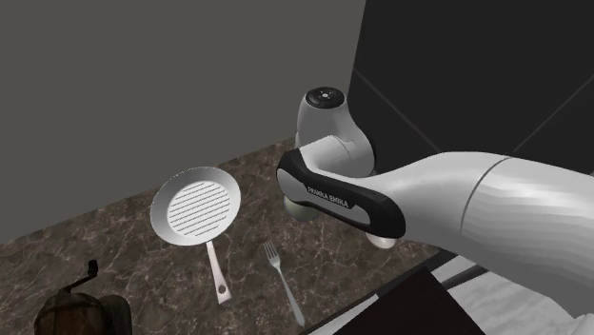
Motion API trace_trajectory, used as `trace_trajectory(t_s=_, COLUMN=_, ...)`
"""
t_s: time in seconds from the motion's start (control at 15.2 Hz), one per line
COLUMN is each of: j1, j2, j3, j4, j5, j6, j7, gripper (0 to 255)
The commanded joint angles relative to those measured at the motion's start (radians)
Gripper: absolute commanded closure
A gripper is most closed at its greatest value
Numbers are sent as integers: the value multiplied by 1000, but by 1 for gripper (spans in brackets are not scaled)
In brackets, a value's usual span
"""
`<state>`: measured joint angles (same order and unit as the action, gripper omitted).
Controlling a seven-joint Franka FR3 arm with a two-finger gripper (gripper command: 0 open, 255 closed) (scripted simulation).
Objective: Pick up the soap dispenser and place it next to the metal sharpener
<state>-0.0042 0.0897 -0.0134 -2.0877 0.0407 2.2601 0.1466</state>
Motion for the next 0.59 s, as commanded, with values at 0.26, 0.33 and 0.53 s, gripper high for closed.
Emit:
trace_trajectory(t_s=0.26, j1=0, j2=6, j3=0, j4=-10, j5=1, j6=17, j7=-1, gripper=0)
trace_trajectory(t_s=0.33, j1=0, j2=6, j3=0, j4=-10, j5=1, j6=17, j7=-1, gripper=0)
trace_trajectory(t_s=0.53, j1=0, j2=6, j3=0, j4=-10, j5=1, j6=17, j7=-1, gripper=255)
